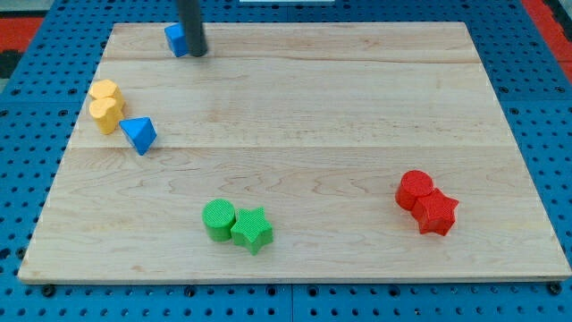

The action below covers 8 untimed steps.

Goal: Push the triangle into the cube

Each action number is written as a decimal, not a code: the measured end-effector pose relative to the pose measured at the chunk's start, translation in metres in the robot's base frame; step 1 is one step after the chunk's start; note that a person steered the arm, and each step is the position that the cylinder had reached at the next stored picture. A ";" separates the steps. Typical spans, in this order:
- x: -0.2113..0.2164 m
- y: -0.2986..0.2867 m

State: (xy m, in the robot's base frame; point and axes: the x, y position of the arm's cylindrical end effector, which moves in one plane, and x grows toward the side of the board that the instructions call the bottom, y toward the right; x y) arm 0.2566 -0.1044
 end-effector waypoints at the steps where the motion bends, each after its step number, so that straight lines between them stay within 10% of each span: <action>1: -0.007 -0.024; 2: 0.015 -0.046; 4: 0.215 -0.071; 5: 0.221 -0.135; 7: 0.206 -0.057; 8: 0.143 -0.084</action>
State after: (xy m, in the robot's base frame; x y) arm 0.3995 -0.1886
